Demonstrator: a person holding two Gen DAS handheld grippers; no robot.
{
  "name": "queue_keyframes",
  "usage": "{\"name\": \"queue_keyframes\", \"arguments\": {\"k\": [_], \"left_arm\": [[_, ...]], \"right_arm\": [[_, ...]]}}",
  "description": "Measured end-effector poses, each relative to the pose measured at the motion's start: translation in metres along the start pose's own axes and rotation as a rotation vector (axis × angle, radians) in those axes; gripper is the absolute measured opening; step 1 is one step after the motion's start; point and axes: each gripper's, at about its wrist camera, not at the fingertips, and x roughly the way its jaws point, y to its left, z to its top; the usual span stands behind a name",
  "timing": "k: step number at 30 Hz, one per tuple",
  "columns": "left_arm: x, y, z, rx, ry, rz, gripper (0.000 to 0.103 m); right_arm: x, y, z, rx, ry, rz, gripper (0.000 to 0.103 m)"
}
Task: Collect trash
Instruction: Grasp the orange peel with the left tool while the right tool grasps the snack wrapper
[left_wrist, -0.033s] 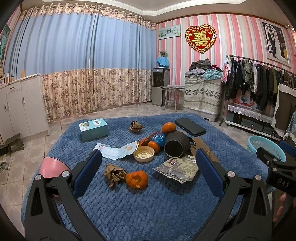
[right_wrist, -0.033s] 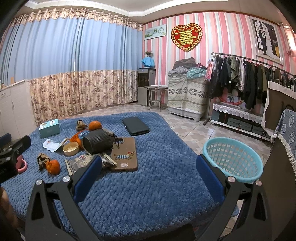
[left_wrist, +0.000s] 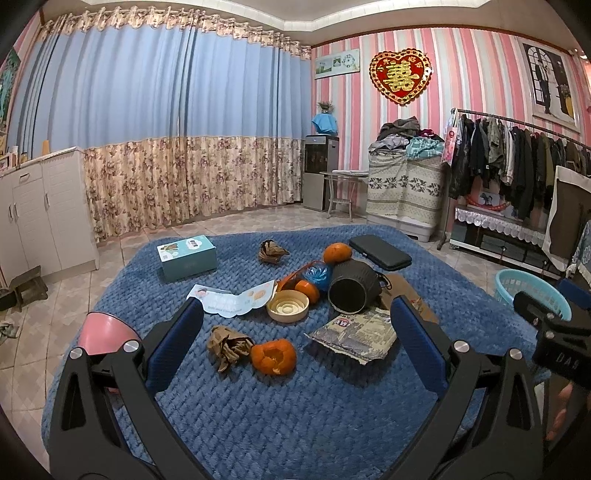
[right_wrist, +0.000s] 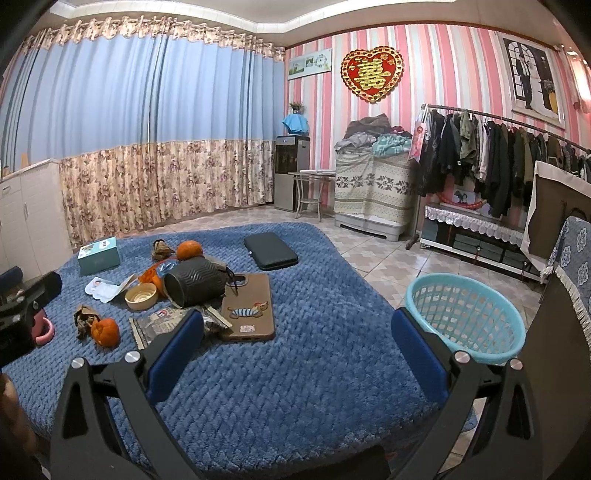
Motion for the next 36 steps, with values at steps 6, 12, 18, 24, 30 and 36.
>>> {"name": "queue_keyframes", "arguments": {"k": [6, 12, 18, 24, 30, 36], "left_arm": [[0.008, 0.003, -0.012, -0.004, 0.027, 0.004, 0.098], [0.018, 0.013, -0.020, -0.010, 0.059, 0.011, 0.098], [0.032, 0.025, -0.032, -0.010, 0.095, 0.030, 0.098], [0.045, 0.031, -0.034, -0.020, 0.128, 0.015, 0.098], [0.067, 0.023, -0.042, -0.021, 0.203, 0.040, 0.098], [0.079, 0.017, -0.049, 0.003, 0.226, 0.036, 0.095]], "right_arm": [[0.005, -0.004, -0.001, 0.013, -0.004, -0.011, 0.099], [0.011, -0.006, -0.002, 0.006, 0.007, -0.021, 0.099], [0.019, -0.006, -0.005, 0.009, 0.010, -0.032, 0.099], [0.029, -0.012, -0.009, 0.031, 0.030, -0.048, 0.099], [0.046, -0.015, -0.018, 0.061, 0.118, -0.043, 0.099], [0.053, -0.021, -0.023, 0.064, 0.139, -0.071, 0.099]]}}
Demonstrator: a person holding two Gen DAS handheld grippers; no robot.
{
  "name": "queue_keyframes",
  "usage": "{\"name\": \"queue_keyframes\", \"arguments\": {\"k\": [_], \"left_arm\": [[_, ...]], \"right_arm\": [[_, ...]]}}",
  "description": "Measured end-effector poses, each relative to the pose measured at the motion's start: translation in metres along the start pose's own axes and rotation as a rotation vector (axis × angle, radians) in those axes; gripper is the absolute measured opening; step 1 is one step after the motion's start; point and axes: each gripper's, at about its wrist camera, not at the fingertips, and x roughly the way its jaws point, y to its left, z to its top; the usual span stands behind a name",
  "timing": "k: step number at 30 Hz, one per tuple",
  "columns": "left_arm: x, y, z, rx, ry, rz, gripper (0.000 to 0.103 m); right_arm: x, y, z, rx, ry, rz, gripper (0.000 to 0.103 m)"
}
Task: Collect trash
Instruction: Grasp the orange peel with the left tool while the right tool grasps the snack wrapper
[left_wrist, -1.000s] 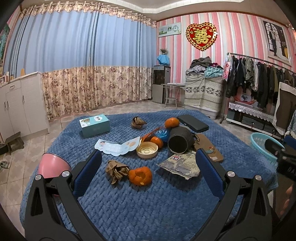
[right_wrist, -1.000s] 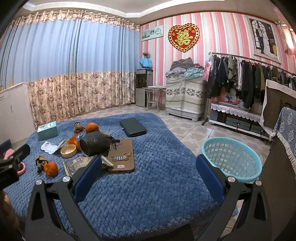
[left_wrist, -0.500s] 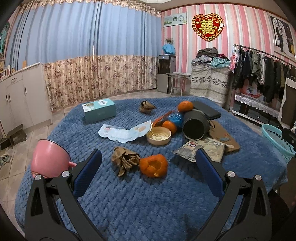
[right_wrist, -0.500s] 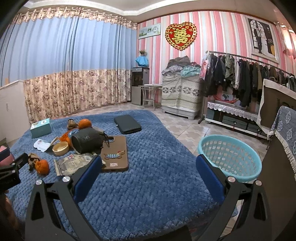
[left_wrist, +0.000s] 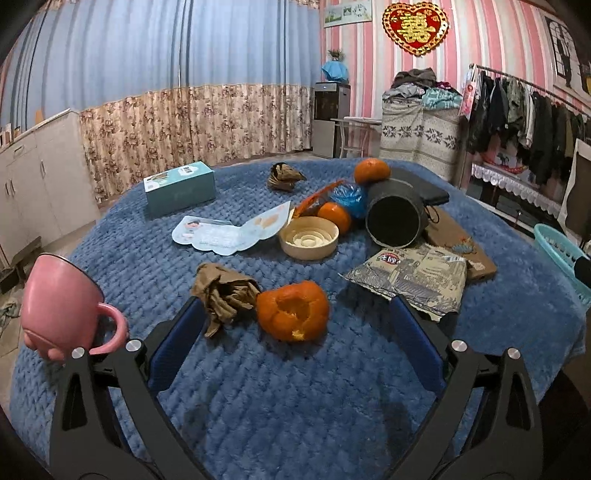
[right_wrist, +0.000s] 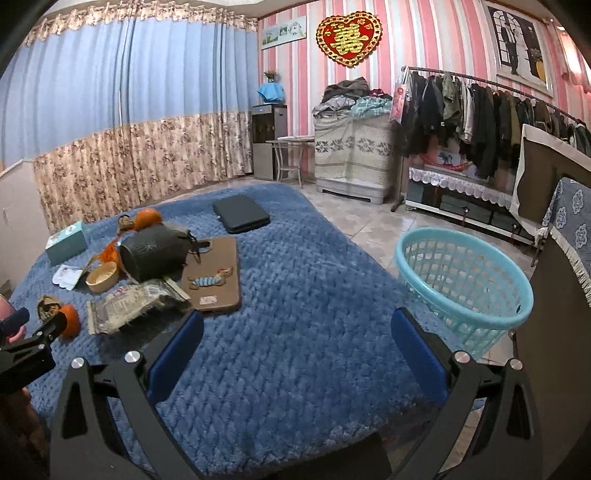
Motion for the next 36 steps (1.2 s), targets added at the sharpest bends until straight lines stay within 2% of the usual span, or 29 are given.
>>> {"name": "queue_keyframes", "arguments": {"k": [5, 13, 16, 18, 23, 29, 31, 33, 36], "left_arm": [[0.019, -0.001, 0.000, -0.027, 0.074, -0.010, 0.086], [0.036, -0.010, 0.004, 0.018, 0.128, -0.017, 0.069], [0.039, -0.008, 0.008, 0.023, 0.125, -0.026, 0.057], [0.040, -0.008, 0.012, 0.045, 0.115, -0.032, 0.042], [0.038, -0.004, 0.014, 0.055, 0.114, -0.065, 0.033], [0.040, 0.001, 0.008, 0.041, 0.144, -0.055, 0.035], [0.041, 0.002, 0.006, 0.040, 0.143, -0.059, 0.048], [0.042, 0.002, 0.006, 0.057, 0.141, -0.047, 0.067], [0.042, -0.001, 0.002, 0.091, 0.144, -0.057, 0.068]], "right_arm": [[0.003, 0.001, -0.002, -0.029, 0.002, -0.011, 0.099], [0.015, 0.000, -0.004, -0.019, 0.031, 0.011, 0.099], [0.018, 0.003, -0.006, -0.028, 0.044, 0.018, 0.099], [0.019, 0.004, -0.007, -0.034, 0.049, 0.021, 0.099], [0.019, 0.009, -0.007, -0.039, 0.060, 0.043, 0.099], [0.019, 0.015, -0.007, -0.032, 0.077, 0.067, 0.099], [0.016, 0.016, -0.005, -0.023, 0.073, 0.077, 0.099], [0.015, 0.018, -0.002, -0.023, 0.070, 0.081, 0.099], [0.014, 0.018, 0.005, -0.008, 0.076, 0.100, 0.099]]}}
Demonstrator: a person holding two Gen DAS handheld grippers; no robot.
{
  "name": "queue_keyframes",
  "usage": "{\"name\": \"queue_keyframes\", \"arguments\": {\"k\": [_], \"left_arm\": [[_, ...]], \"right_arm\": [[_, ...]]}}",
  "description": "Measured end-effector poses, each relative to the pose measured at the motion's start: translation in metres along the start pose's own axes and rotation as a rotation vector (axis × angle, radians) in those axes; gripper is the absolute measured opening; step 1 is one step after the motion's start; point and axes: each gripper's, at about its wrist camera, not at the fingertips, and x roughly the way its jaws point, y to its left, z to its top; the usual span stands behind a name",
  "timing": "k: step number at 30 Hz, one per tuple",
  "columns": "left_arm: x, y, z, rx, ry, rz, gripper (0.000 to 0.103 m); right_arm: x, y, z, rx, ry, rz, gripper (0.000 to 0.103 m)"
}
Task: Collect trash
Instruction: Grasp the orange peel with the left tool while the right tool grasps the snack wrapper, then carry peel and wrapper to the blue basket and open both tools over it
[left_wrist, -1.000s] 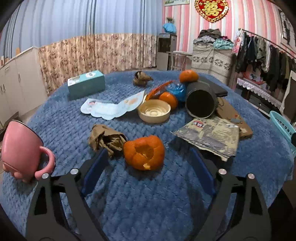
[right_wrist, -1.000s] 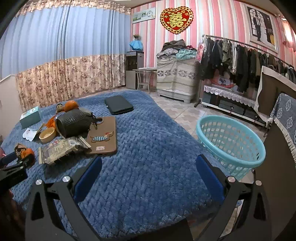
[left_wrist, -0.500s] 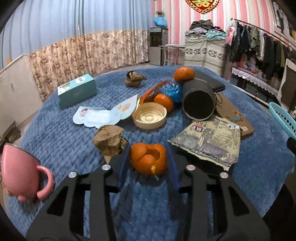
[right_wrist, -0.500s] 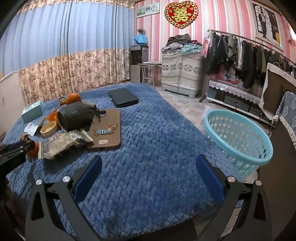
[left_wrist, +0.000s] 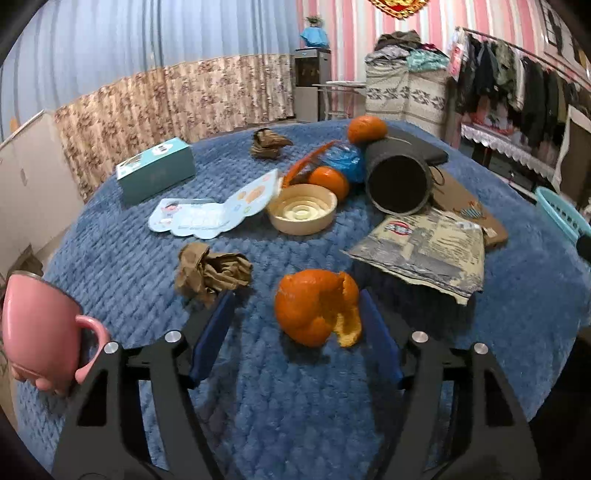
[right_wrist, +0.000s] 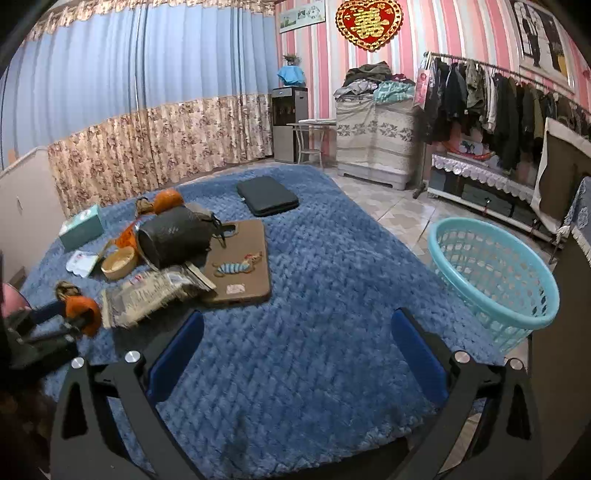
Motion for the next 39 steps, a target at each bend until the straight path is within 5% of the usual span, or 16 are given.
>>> {"name": "queue_keyframes", "arguments": {"k": [1, 3, 9, 17, 27, 32, 34, 39], "left_arm": [[0.001, -0.001, 0.000, 0.009, 0.006, -0.005, 0.067], [0.003, -0.001, 0.000, 0.015, 0.018, -0.028, 0.043], [-0.003, 0.014, 0.002, -0.032, 0.012, -0.072, 0.031], [-0.036, 0.027, 0.017, -0.037, -0.112, -0.077, 0.029], [-0.055, 0.064, 0.034, -0.058, -0.151, -0.043, 0.029], [-0.054, 0.070, 0.038, -0.053, -0.149, -0.053, 0.029], [-0.051, 0.068, 0.041, -0.048, -0.150, -0.054, 0.029], [-0.046, 0.054, 0.045, -0.047, -0.152, -0.064, 0.029]], "right_arm": [[-0.001, -0.001, 0.002, 0.008, -0.002, 0.004, 0.099], [-0.004, -0.002, 0.007, 0.012, -0.014, -0.007, 0.099], [-0.006, 0.007, 0.014, -0.034, -0.033, -0.038, 0.099], [0.018, 0.044, 0.011, -0.100, 0.038, -0.005, 0.099], [0.068, 0.100, 0.020, -0.053, 0.185, 0.098, 0.097], [0.093, 0.103, 0.012, 0.017, 0.283, 0.135, 0.065], [0.096, 0.102, 0.008, 0.030, 0.291, 0.152, 0.045], [0.099, 0.096, 0.005, 0.061, 0.286, 0.230, 0.020]]}}
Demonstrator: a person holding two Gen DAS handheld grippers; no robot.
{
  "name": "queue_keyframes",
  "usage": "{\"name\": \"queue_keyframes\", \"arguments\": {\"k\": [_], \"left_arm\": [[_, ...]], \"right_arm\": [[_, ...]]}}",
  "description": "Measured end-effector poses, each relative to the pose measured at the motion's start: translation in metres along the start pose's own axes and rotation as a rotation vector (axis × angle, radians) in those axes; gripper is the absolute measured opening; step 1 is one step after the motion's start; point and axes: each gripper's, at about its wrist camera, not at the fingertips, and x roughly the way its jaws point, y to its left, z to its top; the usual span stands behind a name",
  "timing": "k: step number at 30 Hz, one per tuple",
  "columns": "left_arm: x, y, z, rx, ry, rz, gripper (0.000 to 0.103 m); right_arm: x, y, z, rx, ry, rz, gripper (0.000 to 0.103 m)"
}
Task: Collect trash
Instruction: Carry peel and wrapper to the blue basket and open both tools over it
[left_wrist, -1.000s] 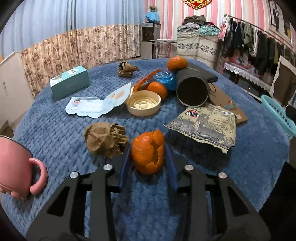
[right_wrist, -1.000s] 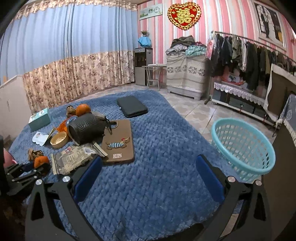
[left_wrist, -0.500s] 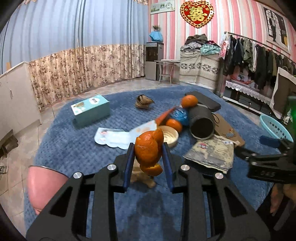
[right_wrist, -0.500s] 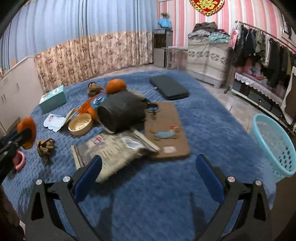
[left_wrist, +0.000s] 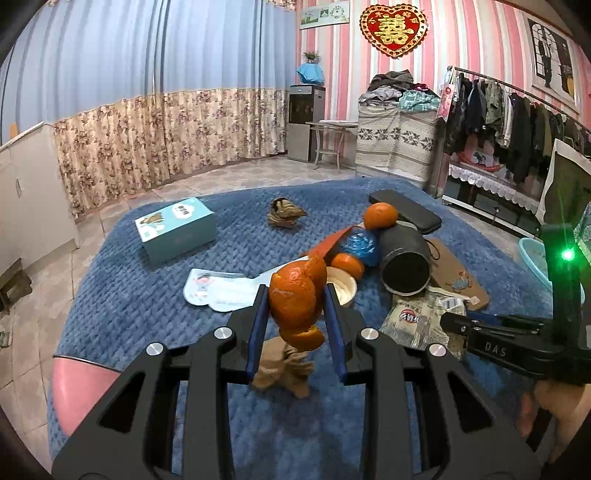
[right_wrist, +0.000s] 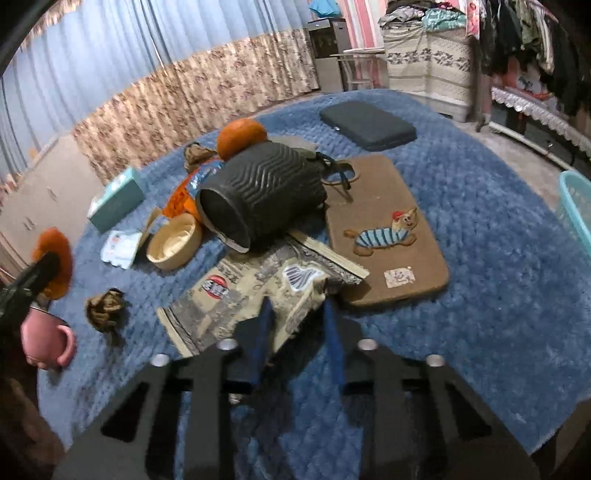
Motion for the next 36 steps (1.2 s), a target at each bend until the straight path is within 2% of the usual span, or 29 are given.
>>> {"name": "queue_keyframes", "arguments": {"k": [4, 8, 13, 18, 25, 32, 36], "left_arm": [[0.003, -0.011, 0.004, 0.003, 0.000, 0.012, 0.029], [0.010, -0.028, 0.015, 0.010, -0.006, 0.006, 0.029], [0.025, -0.057, 0.032, 0.005, -0.010, -0.036, 0.029], [0.037, -0.105, 0.052, 0.064, -0.032, -0.083, 0.029], [0.057, -0.183, 0.078, 0.112, -0.055, -0.211, 0.029], [0.075, -0.265, 0.087, 0.139, -0.036, -0.362, 0.029], [0.085, -0.314, 0.085, 0.193, -0.018, -0.431, 0.029]], "right_arm": [[-0.013, -0.014, 0.000, 0.001, -0.039, 0.008, 0.014], [-0.034, -0.044, 0.011, 0.011, -0.085, -0.015, 0.014], [-0.054, -0.092, 0.028, 0.036, -0.151, -0.072, 0.014], [-0.085, -0.132, 0.046, 0.048, -0.237, -0.136, 0.014], [-0.140, -0.208, 0.070, 0.089, -0.343, -0.286, 0.014], [-0.167, -0.286, 0.071, 0.138, -0.352, -0.468, 0.014], [-0.173, -0.320, 0.071, 0.159, -0.343, -0.536, 0.014]]}}
